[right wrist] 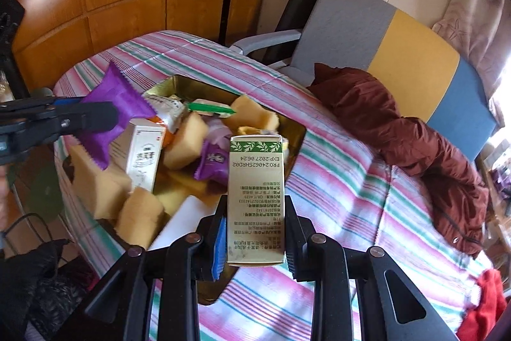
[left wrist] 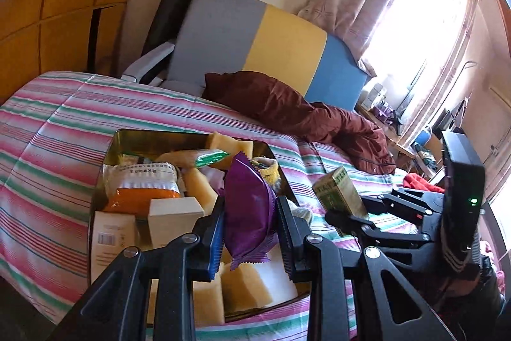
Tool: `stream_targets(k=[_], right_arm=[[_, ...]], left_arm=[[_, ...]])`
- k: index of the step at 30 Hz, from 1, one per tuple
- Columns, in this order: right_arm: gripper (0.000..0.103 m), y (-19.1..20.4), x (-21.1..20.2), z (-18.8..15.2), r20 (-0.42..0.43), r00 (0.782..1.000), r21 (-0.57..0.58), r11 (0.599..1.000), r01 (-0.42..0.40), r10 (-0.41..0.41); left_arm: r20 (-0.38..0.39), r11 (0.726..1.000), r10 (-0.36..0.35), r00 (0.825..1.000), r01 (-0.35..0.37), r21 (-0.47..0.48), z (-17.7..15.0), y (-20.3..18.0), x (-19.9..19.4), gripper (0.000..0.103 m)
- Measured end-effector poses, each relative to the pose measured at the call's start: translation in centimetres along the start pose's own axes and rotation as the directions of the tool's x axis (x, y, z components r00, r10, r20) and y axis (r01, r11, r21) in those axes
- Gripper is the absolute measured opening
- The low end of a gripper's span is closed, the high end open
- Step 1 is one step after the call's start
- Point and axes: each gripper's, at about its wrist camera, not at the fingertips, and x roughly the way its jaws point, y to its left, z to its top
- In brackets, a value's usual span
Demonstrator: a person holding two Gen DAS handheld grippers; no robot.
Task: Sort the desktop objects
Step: 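Carry the purple packet and medicine box over the gold tray, then lower the packet and box into the tray and open both grippers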
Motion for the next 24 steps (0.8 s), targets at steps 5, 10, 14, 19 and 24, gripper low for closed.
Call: stream_targets(k=[5, 10, 14, 19, 24], right_arm=[[0.030, 1.0, 0.3, 0.3, 0.009, 0.999, 0.024, 0.999, -0.045, 0.045], [0.030, 1.5, 0.8, 0.3, 0.005, 0.998, 0.041, 0.997, -0.069, 0.069], [0.030, 1.6, 1.4, 0.2, -0.004, 0.997, 0.053, 0.996, -0.076, 0.076], [0.030, 2.0, 2.1, 0.3, -0.011, 0.996, 0.059, 0.994, -0.088, 0.089], [0.030, 2.1, 2.6, 0.5, -0.009, 0.996, 0.068, 0.994, -0.091, 0.092]], left_arm=[[-0.013, 0.997, 0.055, 0.998, -0.055, 0.048, 0.6, -0.5, 1.5, 0.029], [-0.009, 0.988, 0.123, 0.992, -0.121, 0.091, 0.4, -0.8, 2.3, 0.029], [0.000, 0.981, 0.163, 0.987, -0.162, 0.109, 0.2, -0.9, 2.7, 0.029], [-0.004, 0.974, 0.195, 0.981, -0.193, 0.120, 0.2, -0.7, 3.6, 0.029], [-0.005, 0.971, 0.209, 0.978, -0.207, 0.123, 0.4, -0.5, 4.0, 0.029]])
